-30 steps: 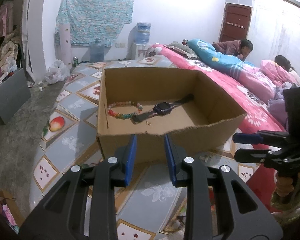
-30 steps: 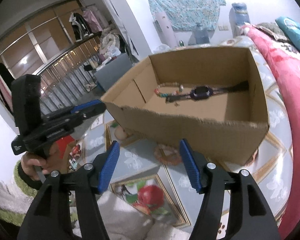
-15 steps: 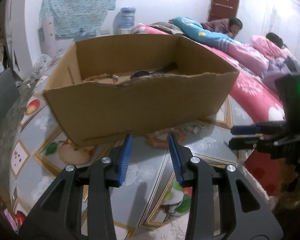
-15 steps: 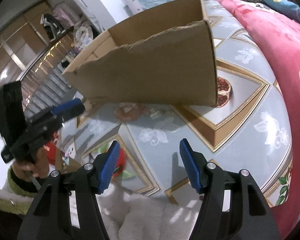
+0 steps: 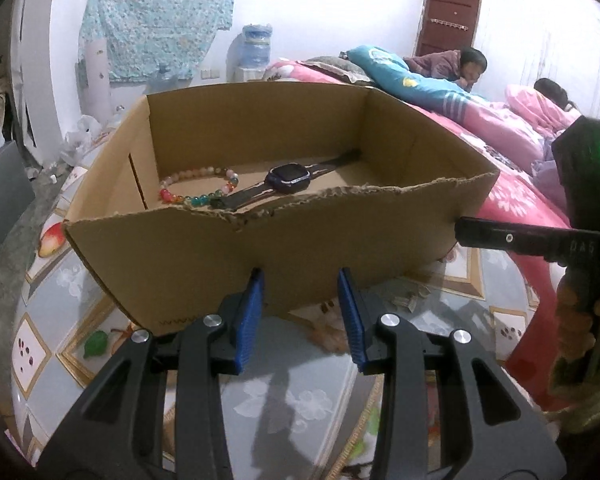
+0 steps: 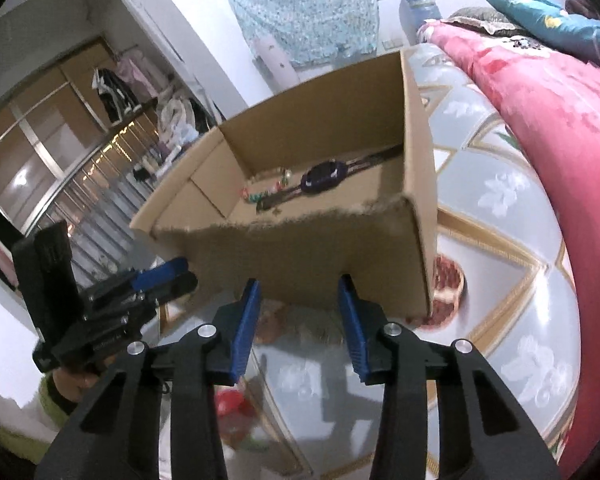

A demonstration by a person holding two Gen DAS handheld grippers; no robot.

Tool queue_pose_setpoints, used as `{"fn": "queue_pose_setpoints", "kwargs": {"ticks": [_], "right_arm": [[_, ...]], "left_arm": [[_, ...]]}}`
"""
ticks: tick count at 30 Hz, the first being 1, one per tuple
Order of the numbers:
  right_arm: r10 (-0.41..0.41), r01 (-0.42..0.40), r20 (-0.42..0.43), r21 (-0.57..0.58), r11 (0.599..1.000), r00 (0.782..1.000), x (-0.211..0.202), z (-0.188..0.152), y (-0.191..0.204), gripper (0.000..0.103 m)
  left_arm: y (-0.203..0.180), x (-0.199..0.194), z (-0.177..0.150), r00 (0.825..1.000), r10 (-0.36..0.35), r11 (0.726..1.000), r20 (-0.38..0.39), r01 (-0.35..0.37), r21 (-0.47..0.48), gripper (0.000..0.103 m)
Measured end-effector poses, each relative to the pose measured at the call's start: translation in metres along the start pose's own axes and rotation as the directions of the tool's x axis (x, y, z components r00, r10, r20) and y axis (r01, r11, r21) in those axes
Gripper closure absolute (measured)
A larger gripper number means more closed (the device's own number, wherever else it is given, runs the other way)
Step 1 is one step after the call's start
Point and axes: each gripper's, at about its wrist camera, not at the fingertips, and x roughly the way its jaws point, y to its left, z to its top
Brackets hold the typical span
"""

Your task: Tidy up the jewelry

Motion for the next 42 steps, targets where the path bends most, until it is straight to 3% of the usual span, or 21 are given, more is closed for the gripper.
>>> {"fn": "queue_pose_setpoints", "kwargs": {"ticks": [3,5,8,11,16,18,20,25,33,42], "right_arm": [[-0.005,0.005,-0.002,-0.005,1.0,1.0,0.003,0.002,-0.001,0.064],[-0.008,0.008,-0.007,-0.009,1.0,1.0,0.002,-0.003,-0.001,0.064],[-0.008,0.008,-0.032,0.005,1.0,0.999,0.002,-0.013,-0.006,0.064],[-0.011,0.012,-0.06,0.022,1.0,0.998,0.005,-0.021,-0.012,0.064],[-0.01,0.012,-0.066,0.028,1.0,0.998,0.004,-0.025,-0.015,0.064],[-0.006,0.008,-0.065,0.029,1.0,0.998,0.004,-0.025,-0.015,0.064],[-0.003,0.005,-0.063,0.033,0.999,0.998,0.003,-0.027,-0.016,0.064],[0.001,0.002,-0.064,0.04,0.999,0.998,0.002,-0.029,-0.019,0.064],[-0.004,0.007,-0.076,0.041,0.999,0.997,0.001,-0.035,-0.02,0.064],[-0.076,0.074,-0.105,-0.024,0.997,0.992,0.002,-0.047,-0.012,0.064]], "left_arm": [[-0.002,-0.002,0.001,1.0,-0.003,1.0,0.008,0.003,-0.001,0.067],[-0.014,-0.004,-0.003,0.999,-0.05,0.998,0.007,0.049,0.032,0.067],[-0.042,-0.001,-0.015,0.994,-0.098,0.984,-0.048,0.104,0.143,0.067],[-0.074,0.012,-0.029,0.995,-0.03,0.949,-0.097,0.059,0.309,0.067],[-0.093,0.031,-0.036,0.991,0.048,0.909,-0.128,0.009,0.416,0.067],[-0.093,0.037,-0.035,0.988,0.061,0.907,-0.143,0.005,0.421,0.068],[-0.087,0.044,-0.034,0.984,0.071,0.908,-0.164,0.004,0.42,0.078],[-0.079,0.044,-0.03,0.982,0.066,0.923,-0.176,0.007,0.384,0.09],[-0.047,0.029,-0.038,0.977,0.072,0.959,-0.198,-0.013,0.282,0.091],[-0.029,0.02,-0.045,0.968,0.155,0.962,-0.197,-0.103,0.254,0.09]]}}
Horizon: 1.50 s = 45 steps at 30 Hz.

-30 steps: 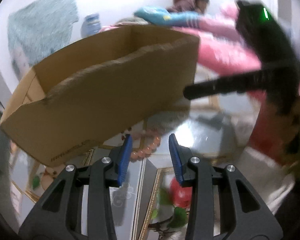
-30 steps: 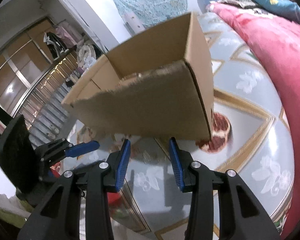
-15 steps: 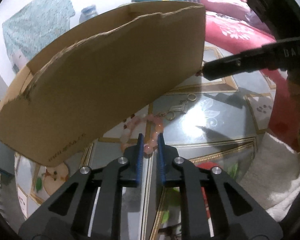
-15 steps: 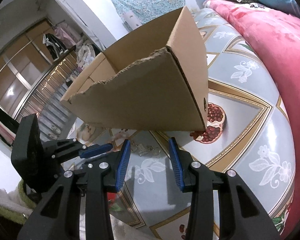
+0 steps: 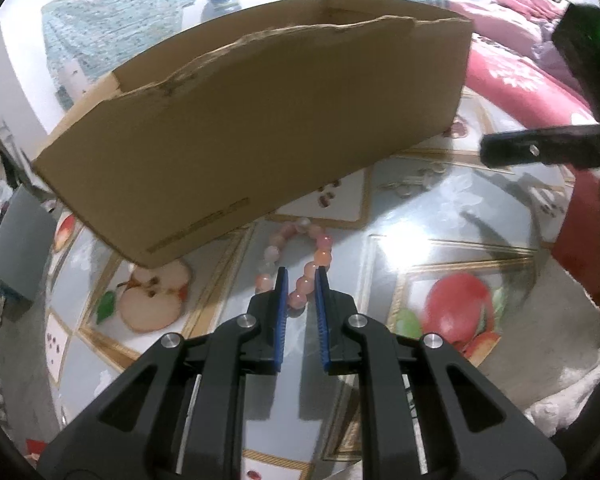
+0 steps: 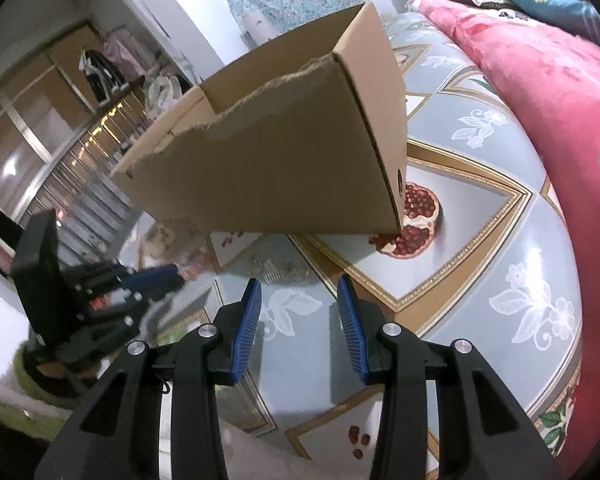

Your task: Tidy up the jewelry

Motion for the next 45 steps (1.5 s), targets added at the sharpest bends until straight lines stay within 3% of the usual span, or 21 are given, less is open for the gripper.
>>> {"fn": "queue_pose_setpoints", "kwargs": {"ticks": [3,8,15,32,45], "right_arm": [[-0.032,0.032,-0.007,-0.034,0.999,0.999,0.001,-0.004,0.005,0.064],[-0.082,0.081,-0.001,-0.091,0.993,0.997,0.003,-0.008,0.013,0.064],[-0.111,0.111,0.002,-0.13,0.985,0.994,0.007,-0.009,0.018,0.064],[-0.093,0.092,-0.007,-0.105,0.99,0.996,0.013,-0.007,0.013,0.064],[-0.082,0.082,-0.005,-0.092,0.992,0.997,0.014,-0.003,0.008,0.064]], "left_arm": [[0.006,-0.005,-0.001,1.0,0.018,0.999,0.016,-0.017,-0.029,0.09],[0.012,-0.017,0.003,0.996,-0.022,0.996,0.081,0.029,-0.086,0.084],[-0.009,-0.009,0.019,0.988,-0.092,0.995,0.122,0.095,-0.018,0.084],[-0.038,0.032,0.046,0.977,-0.193,0.976,0.086,0.183,0.117,0.084],[-0.027,0.039,0.049,0.959,-0.279,0.96,0.056,0.276,0.054,0.095]]}}
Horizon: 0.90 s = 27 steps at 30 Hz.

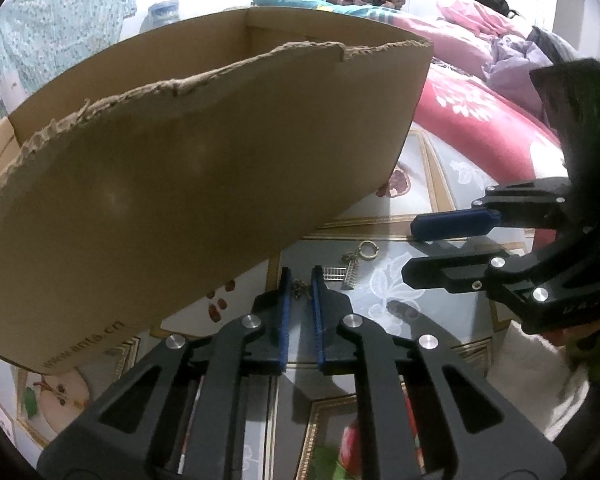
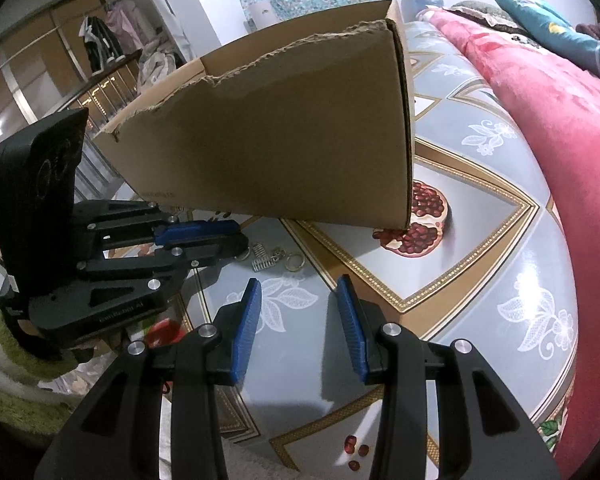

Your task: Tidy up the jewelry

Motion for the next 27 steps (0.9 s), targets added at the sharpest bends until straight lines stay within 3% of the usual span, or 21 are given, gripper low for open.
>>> {"fn": "queue_pose_setpoints", "kwargs": {"ticks": [5,27], "right_arm": [[-0.004,0.004,-0.003,-0.003,1.0,1.0,0.001,0.0,0.0,0.064],[0.014,-0.014,0.018,-0.008,1.0,1.0,-0.004,0.003,0.005,0.064]], "left_arm": [[0.005,0.0,-0.001,1.0,-0.024,0.999,0.003,0.024,-0.023,0.101],[0.022,-0.023,-0.004,0.998,0.013,0.992,0.063,-0.005,-0.13,0.101]]}}
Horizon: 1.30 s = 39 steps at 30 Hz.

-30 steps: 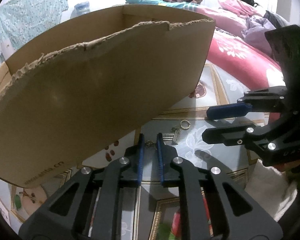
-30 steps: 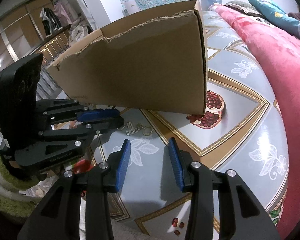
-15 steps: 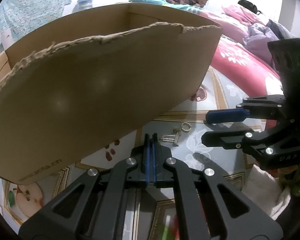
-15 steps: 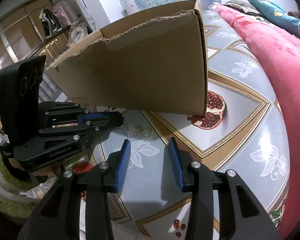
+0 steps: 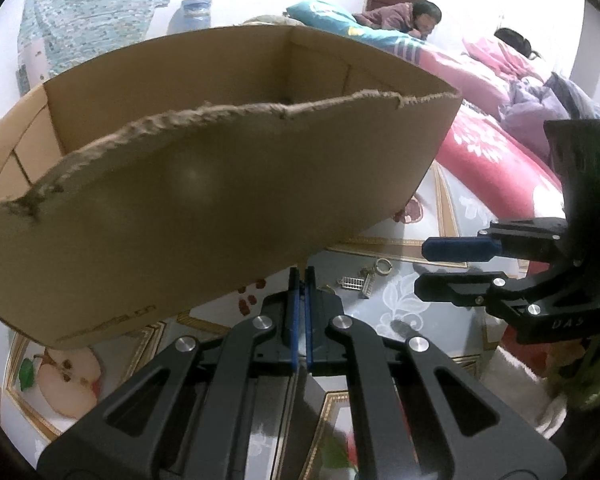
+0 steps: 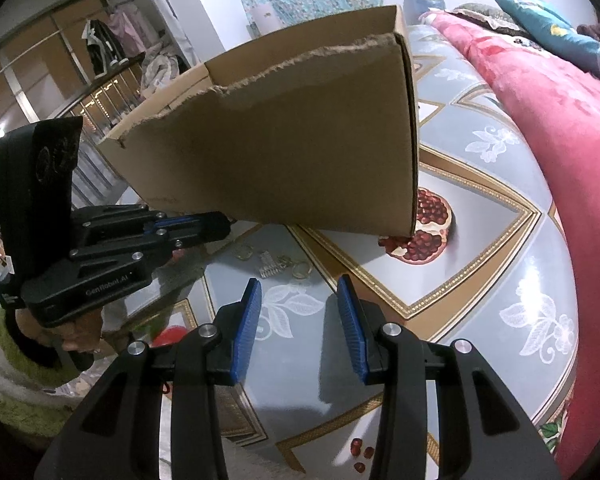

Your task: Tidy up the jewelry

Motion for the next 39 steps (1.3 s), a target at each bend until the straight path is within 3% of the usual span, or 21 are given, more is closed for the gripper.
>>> {"fn": "queue_pose_setpoints", "kwargs": {"ticks": [13,33,39], "right_arm": [[0.022,-0.021,0.008,-0.049,0.999,1.0,-0.007,-0.003,0.018,0.064],[0.06,-0.069,-0.078,-0.111,0.991,0.995,0.029,0.011,0.041,0.064],[0.016,-0.029,-0.085,-0.148,0.989,0.996,0.041,0.015,0.05,0.075]], "left_arm": [[0.012,-0.026,-0.009,0.998,0.032,0.997,0.05,-0.028,-0.079,0.101],[0.027,-0.033,-0.029,0.997,0.018,0.989,0.071,-0.007,-0.147,0.101],[0.029,-0.033,-0.03,0.997,0.007,0.987,0.082,0.006,-0.161,0.101]]}}
